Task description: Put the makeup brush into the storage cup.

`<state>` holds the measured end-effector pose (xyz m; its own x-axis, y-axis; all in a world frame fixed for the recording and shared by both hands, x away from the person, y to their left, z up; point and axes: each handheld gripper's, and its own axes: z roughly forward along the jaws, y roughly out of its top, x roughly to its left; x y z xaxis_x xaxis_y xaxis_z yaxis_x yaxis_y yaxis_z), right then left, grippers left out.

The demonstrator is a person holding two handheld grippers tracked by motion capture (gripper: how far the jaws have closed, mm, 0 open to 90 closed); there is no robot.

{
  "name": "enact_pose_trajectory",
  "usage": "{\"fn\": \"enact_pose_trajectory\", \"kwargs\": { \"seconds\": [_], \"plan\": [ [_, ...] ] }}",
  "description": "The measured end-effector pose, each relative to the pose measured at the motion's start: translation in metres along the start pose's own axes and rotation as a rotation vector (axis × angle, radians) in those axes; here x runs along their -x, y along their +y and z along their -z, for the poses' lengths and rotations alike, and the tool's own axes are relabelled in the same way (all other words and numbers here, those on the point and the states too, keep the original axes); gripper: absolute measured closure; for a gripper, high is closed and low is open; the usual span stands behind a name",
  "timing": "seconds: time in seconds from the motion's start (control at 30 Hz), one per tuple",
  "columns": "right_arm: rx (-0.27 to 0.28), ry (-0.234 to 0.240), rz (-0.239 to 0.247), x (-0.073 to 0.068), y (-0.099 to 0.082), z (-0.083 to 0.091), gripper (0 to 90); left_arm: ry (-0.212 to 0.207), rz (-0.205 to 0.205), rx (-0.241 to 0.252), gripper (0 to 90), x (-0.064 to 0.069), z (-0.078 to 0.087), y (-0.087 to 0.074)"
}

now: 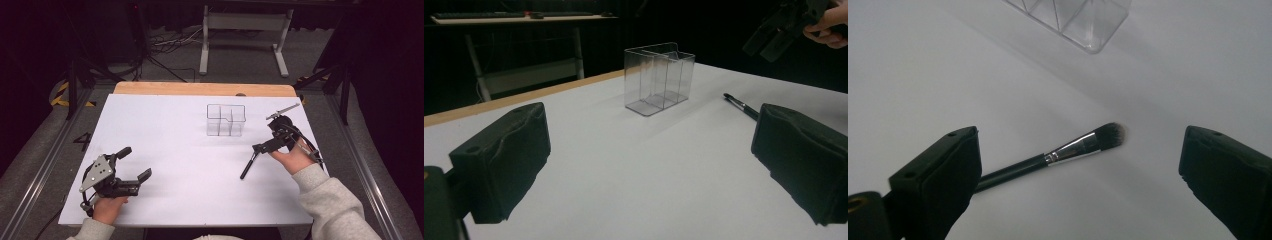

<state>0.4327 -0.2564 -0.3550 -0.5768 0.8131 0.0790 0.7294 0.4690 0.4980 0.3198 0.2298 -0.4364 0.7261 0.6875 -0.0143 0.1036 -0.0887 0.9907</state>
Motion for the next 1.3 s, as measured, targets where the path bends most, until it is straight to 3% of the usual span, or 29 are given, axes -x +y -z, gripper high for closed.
{"fn": "enact_pose_trajectory", "kwargs": {
  "seconds": [0.33,0.67,0.87,1.3],
  "plan": [
    [-0.073,-0.006,-0.072,0.0,0.005,-0.008,6.9,0.003,0.0,-0.005,3.0,-0.001,0.0,0.0],
    [-0.075,-0.032,-0.07,0.001,0.003,-0.016,6.7,0.005,-0.001,-0.006,3.0,0.0,0.0,0.0],
    [-0.101,-0.022,-0.103,0.004,-0.002,-0.032,6.7,0.005,-0.005,-0.01,3.0,0.0,-0.001,0.0],
    [-0.158,-0.046,-0.12,-0.002,-0.006,-0.058,10.4,0.017,-0.003,-0.001,2.6,0.0,0.0,0.001]
  ]
}}
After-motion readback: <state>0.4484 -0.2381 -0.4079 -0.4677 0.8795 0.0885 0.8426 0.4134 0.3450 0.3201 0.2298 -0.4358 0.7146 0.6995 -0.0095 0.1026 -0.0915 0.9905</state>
